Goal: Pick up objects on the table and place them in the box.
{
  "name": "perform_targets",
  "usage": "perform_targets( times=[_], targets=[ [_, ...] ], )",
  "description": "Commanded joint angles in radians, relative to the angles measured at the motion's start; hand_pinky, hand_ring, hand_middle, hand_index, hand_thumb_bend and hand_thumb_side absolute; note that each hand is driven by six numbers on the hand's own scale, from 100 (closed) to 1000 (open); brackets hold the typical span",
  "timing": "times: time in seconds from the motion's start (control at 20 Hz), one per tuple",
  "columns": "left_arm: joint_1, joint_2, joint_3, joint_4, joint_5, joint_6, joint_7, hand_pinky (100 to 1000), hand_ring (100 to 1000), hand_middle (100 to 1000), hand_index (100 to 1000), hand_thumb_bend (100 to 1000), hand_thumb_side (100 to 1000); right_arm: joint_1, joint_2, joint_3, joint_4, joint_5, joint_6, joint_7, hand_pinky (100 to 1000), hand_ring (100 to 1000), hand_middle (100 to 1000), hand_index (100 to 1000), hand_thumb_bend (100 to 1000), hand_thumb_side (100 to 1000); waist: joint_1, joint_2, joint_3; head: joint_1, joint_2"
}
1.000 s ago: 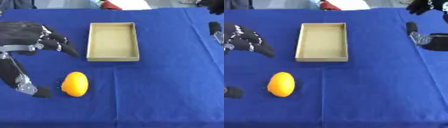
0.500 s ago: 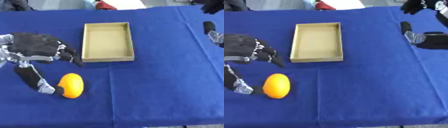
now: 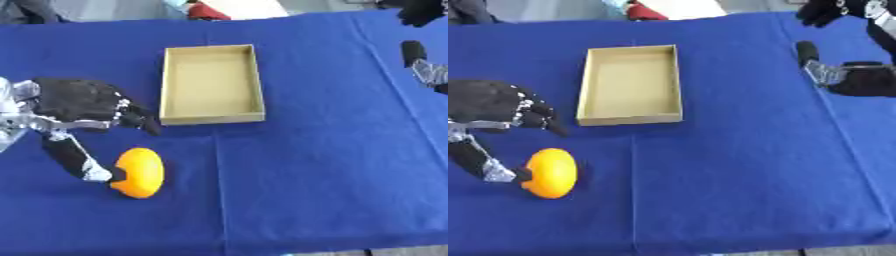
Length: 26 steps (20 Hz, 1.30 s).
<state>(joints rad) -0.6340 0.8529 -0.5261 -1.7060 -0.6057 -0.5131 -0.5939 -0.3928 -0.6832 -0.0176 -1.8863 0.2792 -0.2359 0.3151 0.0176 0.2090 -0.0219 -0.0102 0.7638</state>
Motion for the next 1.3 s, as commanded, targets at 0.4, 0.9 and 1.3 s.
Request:
perform_targets(
  times=[0.4, 0.9, 1.3],
  targets=[
    [-0.015, -0.010, -0.008, 0.063, -0.051, -0.234, -0.227, 713, 746, 733, 874, 257, 396, -0.015, -0.019, -0.005, -0.007, -0.012, 0.000, 0.006, 675, 690, 691, 936, 100, 255, 0.002, -0.018, -0.003, 0.001, -0.010],
    [-0.023, -0.034, -0.003, 0.088, 0.088, -0.252, -0.229, 370, 417, 389, 534, 100, 245, -0.014, -0.016, -0.006, -0.007, -0.018, -0.004, 0.010, 677, 690, 694, 938, 100, 256, 0.003, -0.020, -0.008, 0.000, -0.012],
    [-0.083, -0.028, 0.069, 0.058, 0.220, -0.216, -0.183, 335, 378, 336, 483, 100, 247, -0.011, -0.016, -0.004, -0.009, -0.024, -0.007, 0.014, 677, 691, 692, 939, 100, 256, 0.002, -0.024, -0.017, 0.000, -0.011]
  ],
)
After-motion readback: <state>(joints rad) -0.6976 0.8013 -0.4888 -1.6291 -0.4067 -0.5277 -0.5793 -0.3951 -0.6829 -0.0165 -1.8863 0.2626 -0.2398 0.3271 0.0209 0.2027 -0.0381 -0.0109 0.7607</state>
